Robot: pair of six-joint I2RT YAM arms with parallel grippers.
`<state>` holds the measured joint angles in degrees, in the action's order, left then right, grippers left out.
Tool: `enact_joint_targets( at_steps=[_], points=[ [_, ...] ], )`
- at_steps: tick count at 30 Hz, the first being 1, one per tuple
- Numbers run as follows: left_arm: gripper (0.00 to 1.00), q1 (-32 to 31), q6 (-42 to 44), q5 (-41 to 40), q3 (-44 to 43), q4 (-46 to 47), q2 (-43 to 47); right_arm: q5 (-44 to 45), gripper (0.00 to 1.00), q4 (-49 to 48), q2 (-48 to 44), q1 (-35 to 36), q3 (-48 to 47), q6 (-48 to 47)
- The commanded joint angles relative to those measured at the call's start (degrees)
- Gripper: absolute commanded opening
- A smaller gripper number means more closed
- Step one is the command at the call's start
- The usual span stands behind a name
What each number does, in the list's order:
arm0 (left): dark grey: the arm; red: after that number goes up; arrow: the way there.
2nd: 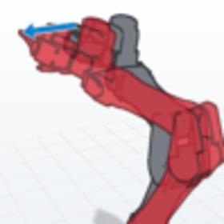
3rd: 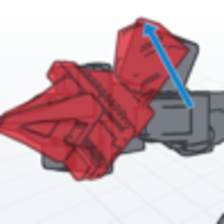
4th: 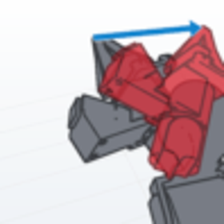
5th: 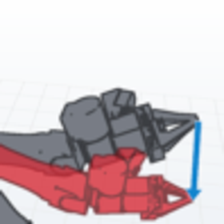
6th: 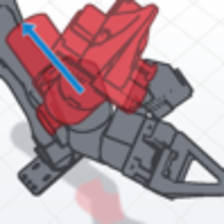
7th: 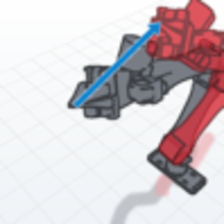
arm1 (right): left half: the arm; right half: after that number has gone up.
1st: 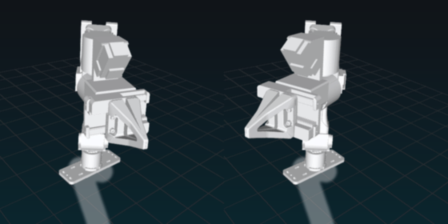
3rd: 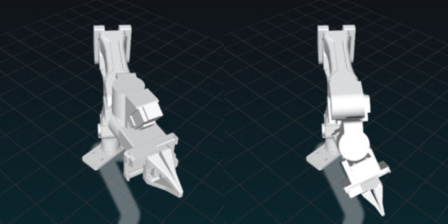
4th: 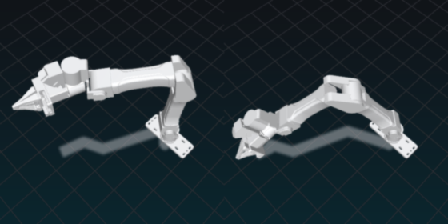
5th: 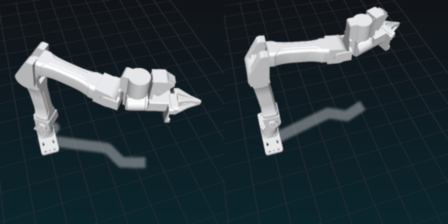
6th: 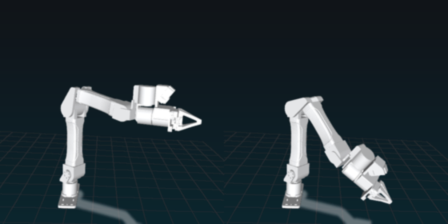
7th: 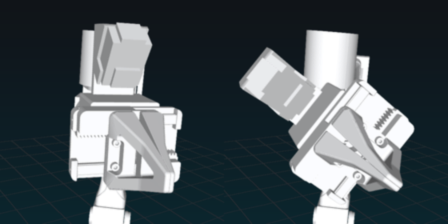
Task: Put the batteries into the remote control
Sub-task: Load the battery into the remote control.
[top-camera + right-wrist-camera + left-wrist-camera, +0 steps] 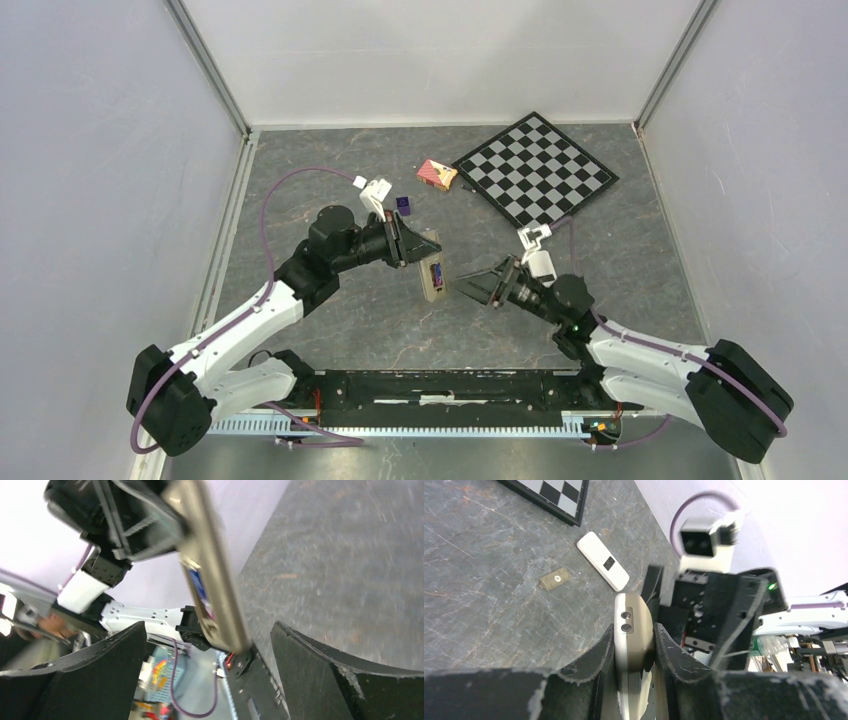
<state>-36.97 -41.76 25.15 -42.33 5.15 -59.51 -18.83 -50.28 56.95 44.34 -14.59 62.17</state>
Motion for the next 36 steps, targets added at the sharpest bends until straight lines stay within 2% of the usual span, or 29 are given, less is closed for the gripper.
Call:
enact_joint_targets(
  at_steps=[1,6,11,15,19,23,36],
  points=[
    [0.02,0.3,0.0,-3.5,1.2,6.5,1.3,9.8,0.98,-16.7,-0.3,0.0,11.2,25.1],
    [0.02,0.3,-1.8,-7.0,2.2,9.4,0.7,13.3,0.98,-17.4,0.1,0.5,11.4,31.0],
    [0.02,0.3,-5.1,-9.2,3.5,13.5,0.3,15.4,0.98,-12.5,2.0,1.9,8.3,36.1],
    [0.02,0.3,-7.2,-11.0,4.8,16.6,0.3,15.3,0.98,-7.3,4.1,2.7,3.5,36.3],
    [0.02,0.3,-8.2,-11.6,5.2,17.5,0.3,15.9,0.98,-7.5,6.6,3.0,0.2,37.2],
    [0.02,0.3,-8.4,-11.6,5.2,17.4,0.4,15.6,0.98,-3.6,8.4,3.4,-3.0,37.0],
    [0.02,0.3,-8.0,-9.2,5.6,17.2,0.5,15.1,0.98,-8.5,16.2,3.4,-6.4,39.3]
  ],
)
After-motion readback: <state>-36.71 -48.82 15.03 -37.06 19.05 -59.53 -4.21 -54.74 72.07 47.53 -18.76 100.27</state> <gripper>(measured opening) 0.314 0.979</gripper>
